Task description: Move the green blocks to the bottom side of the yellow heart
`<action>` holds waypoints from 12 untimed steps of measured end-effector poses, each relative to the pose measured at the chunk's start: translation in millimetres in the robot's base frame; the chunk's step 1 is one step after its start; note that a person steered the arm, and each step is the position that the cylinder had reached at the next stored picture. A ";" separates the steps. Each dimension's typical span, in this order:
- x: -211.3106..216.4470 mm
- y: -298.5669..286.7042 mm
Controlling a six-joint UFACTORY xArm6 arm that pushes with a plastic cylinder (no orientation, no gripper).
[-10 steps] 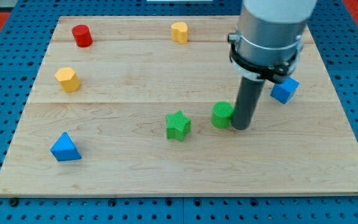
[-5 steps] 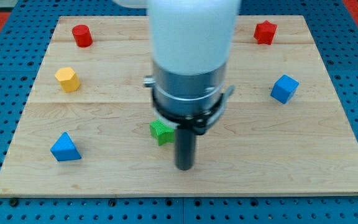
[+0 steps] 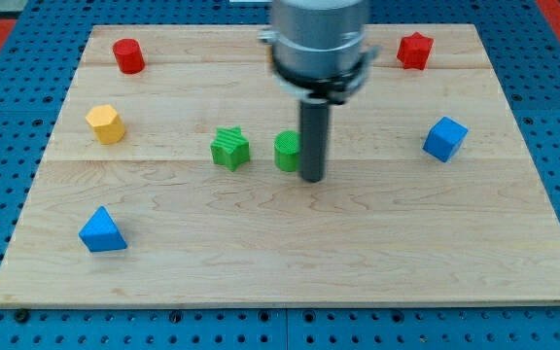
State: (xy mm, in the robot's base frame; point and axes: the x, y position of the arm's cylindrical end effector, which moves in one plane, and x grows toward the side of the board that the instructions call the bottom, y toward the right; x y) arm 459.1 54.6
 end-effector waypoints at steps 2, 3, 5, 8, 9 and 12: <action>-37.4 27.3; 7.7 33.5; 6.1 -38.5; 8.1 27.0; 40.2 -37.6; -43.3 -111.4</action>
